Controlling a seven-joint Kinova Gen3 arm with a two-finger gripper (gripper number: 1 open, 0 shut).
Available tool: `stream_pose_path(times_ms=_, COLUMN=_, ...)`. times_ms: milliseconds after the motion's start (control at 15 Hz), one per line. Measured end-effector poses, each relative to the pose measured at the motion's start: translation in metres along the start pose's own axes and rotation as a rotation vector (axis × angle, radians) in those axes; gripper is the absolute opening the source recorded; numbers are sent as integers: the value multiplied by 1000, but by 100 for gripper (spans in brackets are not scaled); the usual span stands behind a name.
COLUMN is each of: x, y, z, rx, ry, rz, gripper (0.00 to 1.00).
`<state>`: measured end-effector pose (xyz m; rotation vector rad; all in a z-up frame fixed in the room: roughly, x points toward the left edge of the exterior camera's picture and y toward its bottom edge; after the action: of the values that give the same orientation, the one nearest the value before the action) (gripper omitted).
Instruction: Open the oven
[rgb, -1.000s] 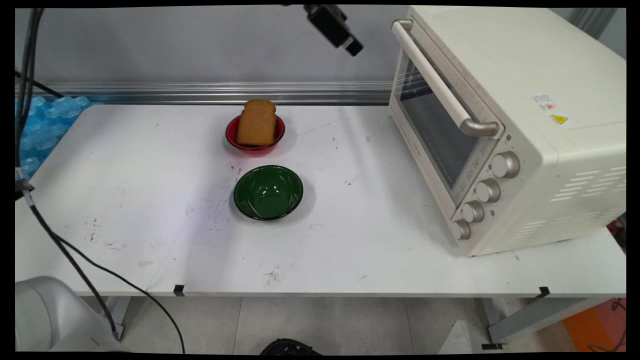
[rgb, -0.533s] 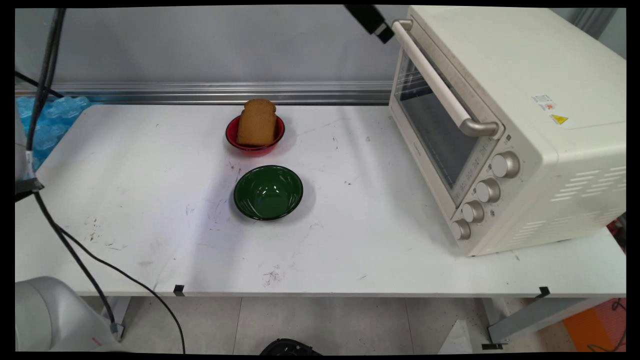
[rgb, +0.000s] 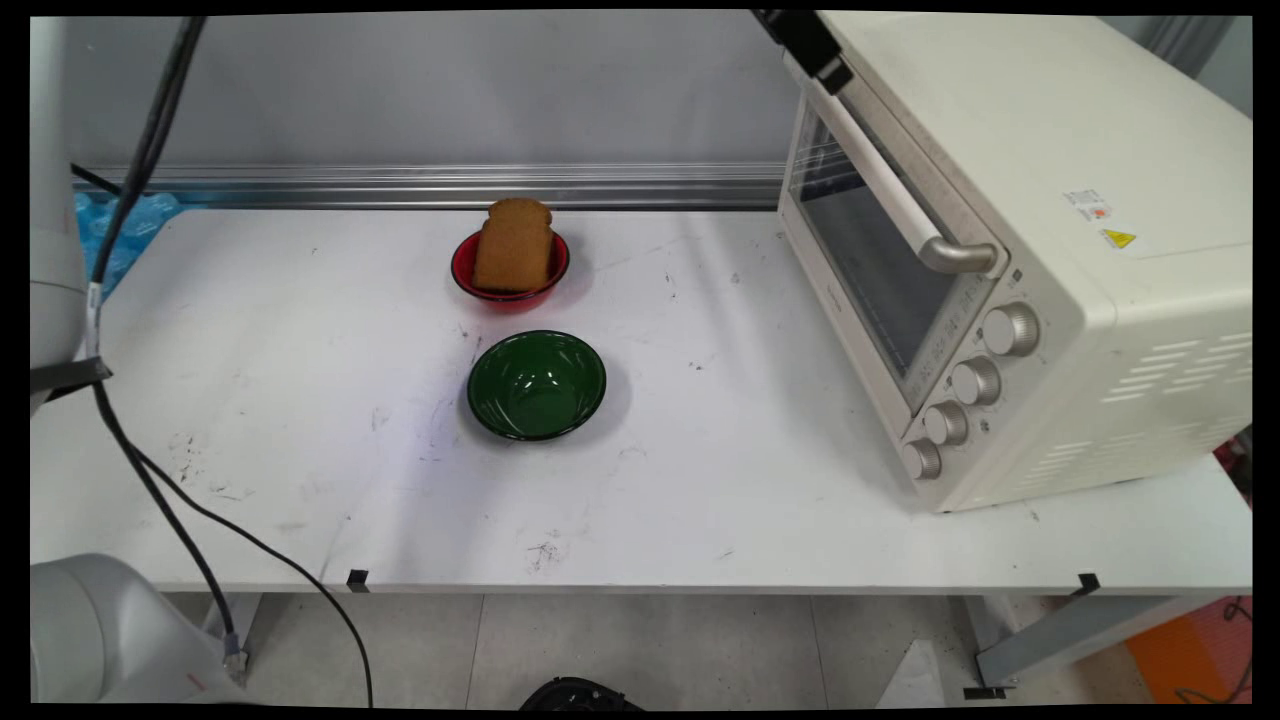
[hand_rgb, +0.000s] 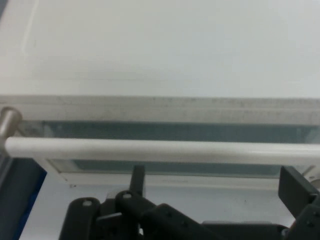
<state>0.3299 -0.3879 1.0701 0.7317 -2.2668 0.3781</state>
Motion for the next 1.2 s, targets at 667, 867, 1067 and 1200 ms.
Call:
stream_pose_path(times_ms=667, x=18, y=9, z=38, rx=9, ry=-30, rz=7, gripper=0)
stream_pose_path(times_ms=867, x=23, y=12, z=49, rx=7, ry=-40, rz=5, gripper=0)
stream_pose_path(times_ms=1067, x=25, y=13, z=59, rx=6, ry=-48, rz=3, gripper=0)
stream_pose_path(times_ms=1200, x=27, y=14, z=66, rx=7, ry=-52, rz=1, gripper=0)
